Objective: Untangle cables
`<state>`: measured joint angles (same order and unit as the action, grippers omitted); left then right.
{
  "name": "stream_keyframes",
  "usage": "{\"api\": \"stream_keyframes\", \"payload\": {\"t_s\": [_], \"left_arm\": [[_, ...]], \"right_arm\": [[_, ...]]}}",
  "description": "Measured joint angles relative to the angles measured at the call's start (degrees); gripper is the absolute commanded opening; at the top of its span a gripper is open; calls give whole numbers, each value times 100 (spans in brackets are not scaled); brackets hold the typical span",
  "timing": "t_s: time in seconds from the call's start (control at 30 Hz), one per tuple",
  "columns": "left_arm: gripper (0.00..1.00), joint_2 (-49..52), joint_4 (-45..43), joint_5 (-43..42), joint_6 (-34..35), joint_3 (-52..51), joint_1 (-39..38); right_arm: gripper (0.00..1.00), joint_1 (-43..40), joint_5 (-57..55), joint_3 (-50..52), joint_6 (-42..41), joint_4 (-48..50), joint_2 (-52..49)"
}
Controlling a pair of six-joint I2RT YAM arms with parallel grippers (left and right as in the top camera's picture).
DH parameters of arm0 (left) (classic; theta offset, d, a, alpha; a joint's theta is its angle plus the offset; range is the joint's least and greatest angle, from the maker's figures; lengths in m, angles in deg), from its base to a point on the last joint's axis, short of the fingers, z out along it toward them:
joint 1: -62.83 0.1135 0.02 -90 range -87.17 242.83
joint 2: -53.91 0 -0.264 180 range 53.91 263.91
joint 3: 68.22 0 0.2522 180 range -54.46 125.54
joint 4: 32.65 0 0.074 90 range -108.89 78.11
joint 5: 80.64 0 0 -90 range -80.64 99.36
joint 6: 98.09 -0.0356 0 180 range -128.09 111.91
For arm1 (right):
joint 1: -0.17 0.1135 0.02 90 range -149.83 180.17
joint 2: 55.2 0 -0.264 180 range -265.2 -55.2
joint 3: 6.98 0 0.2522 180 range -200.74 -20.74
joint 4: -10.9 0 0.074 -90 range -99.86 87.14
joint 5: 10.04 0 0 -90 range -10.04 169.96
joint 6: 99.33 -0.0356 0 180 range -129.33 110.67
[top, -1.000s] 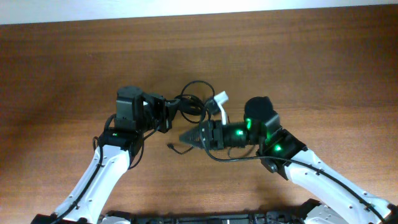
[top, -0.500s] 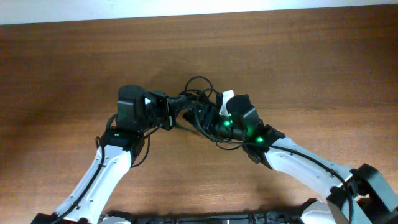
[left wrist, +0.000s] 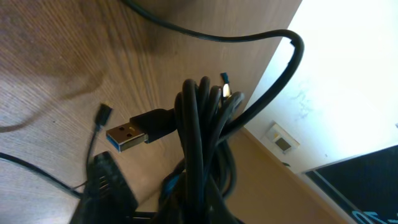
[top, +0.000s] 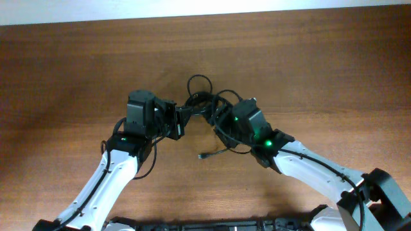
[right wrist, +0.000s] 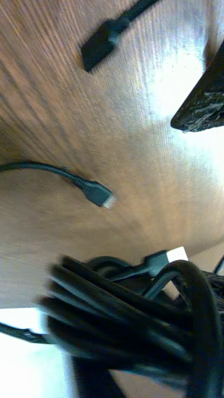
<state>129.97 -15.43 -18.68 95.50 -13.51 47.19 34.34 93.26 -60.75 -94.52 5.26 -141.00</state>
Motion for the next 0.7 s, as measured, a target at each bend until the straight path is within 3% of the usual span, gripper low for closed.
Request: {"api": "stream_keyframes", "payload": {"t_s": [0.27, 0.3, 0.33, 0.37, 0.4, 0.57, 0.63, 0.7], "left_arm": [[0, -11, 173, 109, 44, 4, -11], [0, -11, 173, 107, 52, 4, -26], [0, -11, 170, 109, 61, 4, -46], [0, -11, 155, 107, 63, 4, -72], [0, -11, 122, 83, 79, 4, -173], [0, -11, -72, 7, 17, -4, -345], [0, -9, -750, -17, -446, -46, -153], [0, -11, -1956, -177, -1370, -83, 192]], "right_arm": [[68, -125, 114, 11, -511, 212, -52], [61, -125, 72, 11, -509, 212, -52], [47, -125, 17, 11, -511, 212, -52], [11, -127, -74, 11, -529, 216, -52], [4, -131, -214, 11, -551, 238, -52], [4, -186, 188, 11, 39, 284, -52], [4, -221, 682, 9, 614, 310, -52], [4, -227, 1351, 2, 1440, 345, -46]]}}
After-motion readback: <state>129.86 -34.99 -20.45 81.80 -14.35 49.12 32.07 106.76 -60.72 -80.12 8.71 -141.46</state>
